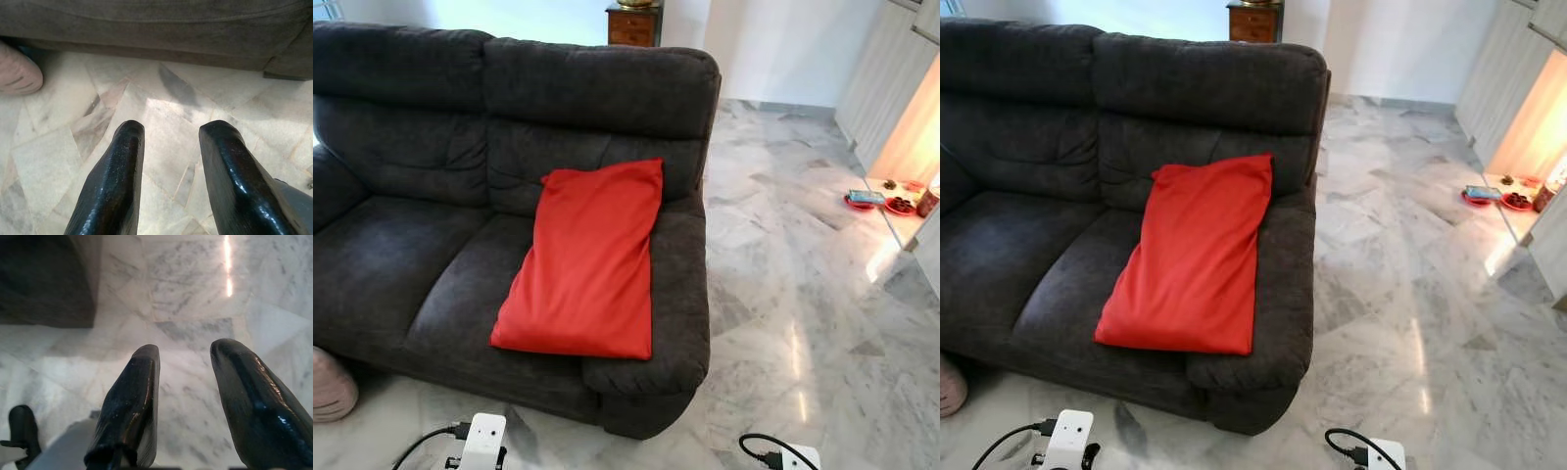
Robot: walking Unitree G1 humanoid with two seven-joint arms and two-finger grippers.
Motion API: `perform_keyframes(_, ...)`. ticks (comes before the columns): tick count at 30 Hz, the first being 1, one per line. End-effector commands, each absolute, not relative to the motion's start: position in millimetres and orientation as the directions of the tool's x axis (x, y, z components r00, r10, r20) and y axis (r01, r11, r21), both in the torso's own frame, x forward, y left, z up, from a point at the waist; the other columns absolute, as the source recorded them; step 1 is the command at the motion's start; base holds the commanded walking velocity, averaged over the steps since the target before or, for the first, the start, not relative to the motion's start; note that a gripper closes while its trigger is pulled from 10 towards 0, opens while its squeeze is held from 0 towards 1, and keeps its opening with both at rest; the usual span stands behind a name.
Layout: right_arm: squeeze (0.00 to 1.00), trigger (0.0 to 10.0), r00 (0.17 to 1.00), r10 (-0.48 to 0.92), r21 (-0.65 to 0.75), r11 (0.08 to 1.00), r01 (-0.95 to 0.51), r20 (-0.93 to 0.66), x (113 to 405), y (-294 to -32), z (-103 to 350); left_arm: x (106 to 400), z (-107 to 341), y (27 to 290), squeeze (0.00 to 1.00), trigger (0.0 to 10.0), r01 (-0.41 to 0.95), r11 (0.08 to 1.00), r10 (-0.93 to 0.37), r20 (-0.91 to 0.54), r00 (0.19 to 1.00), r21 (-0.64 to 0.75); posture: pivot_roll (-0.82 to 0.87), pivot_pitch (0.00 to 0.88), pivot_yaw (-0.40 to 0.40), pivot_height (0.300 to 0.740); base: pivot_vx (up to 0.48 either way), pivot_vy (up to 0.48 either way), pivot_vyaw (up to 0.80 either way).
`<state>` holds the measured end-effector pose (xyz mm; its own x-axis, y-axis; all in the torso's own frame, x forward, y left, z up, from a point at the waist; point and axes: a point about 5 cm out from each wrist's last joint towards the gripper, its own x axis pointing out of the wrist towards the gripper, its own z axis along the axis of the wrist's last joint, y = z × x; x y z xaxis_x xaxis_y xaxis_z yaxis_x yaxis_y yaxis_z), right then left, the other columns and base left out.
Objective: Move the pillow to the sofa from floor
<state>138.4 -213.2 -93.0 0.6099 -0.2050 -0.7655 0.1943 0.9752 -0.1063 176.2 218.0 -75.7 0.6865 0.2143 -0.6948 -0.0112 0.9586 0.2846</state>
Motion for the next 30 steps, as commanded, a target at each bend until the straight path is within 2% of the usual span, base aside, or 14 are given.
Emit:
perform_keyframes(1, 0.00, 10.0, 0.622, -0.193, -0.097, 0.978, 0.186, -0.759, 146.9, -210.6, -90.6, 174.5, -76.8, 220.1, 0.00, 10.0, -0.032, 0.963, 0.220, -0.707, 0.672, 0.269, -0.03, 0.000, -0.043, 0.740, 0.000, 0.000, 0.00)
perform_keyframes(8, 0.00, 10.0, 0.643, -0.176, -0.088, 0.982, 0.166, -0.745, 158.8, -206.8, -86.8, 178.1, -75.9, 218.7, 0.00, 10.0, -0.036, 0.968, 0.206, -0.707, 0.677, 0.248, -0.03, 0.000, -0.046, 0.740, 0.000, 0.076, 0.00)
perform_keyframes(30, 0.00, 10.0, 0.628, -0.167, -0.067, 0.982, 0.179, -0.761, 154.7, -204.5, -89.4, 169.4, -81.1, 218.9, 0.00, 10.0, -0.043, 0.970, 0.210, -0.737, 0.642, 0.239, -0.02, 0.000, -0.050, 0.740, 0.000, 0.333, 0.00)
